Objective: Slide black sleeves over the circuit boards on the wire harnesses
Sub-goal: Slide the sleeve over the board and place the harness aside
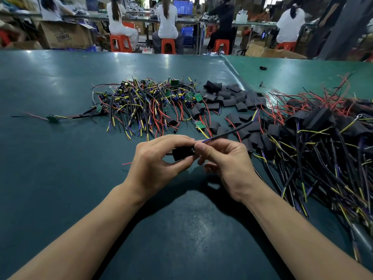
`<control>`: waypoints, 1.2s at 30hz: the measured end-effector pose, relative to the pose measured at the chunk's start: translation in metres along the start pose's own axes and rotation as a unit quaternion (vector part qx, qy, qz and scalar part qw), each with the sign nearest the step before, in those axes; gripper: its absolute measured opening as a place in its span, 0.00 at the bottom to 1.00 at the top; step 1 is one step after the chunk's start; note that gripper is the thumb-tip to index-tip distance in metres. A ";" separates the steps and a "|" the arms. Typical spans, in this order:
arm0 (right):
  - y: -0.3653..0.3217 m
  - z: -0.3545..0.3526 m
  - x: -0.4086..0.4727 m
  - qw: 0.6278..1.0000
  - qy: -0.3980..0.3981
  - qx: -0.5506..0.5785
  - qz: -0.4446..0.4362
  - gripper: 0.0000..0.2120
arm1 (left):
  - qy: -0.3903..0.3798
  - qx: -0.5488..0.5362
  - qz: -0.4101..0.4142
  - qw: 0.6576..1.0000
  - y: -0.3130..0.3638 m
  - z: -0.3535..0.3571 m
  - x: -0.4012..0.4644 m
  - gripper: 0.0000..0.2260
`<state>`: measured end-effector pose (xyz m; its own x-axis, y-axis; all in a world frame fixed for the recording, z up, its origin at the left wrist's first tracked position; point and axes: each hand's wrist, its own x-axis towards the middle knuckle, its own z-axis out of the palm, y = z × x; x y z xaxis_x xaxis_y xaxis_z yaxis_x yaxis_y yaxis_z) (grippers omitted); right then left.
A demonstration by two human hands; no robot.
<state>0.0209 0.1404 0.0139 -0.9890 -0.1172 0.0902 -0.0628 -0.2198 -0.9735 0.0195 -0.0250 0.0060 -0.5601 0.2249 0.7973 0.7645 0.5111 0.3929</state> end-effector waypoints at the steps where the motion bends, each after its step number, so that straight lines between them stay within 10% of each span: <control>1: 0.000 0.000 0.000 1.000 -0.003 0.003 0.000 0.06 | -0.001 -0.001 -0.012 1.000 0.000 -0.001 0.000 0.12; 36: 0.010 0.001 0.001 0.994 -0.105 -0.006 -0.027 0.17 | -0.066 0.022 -0.074 0.995 -0.003 0.004 0.001 0.13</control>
<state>0.0199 0.1370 0.0046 -0.9346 -0.3051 0.1830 -0.1177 -0.2202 -0.9683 0.0149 -0.0227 0.0036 -0.7048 0.2498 0.6640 0.6572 0.5823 0.4785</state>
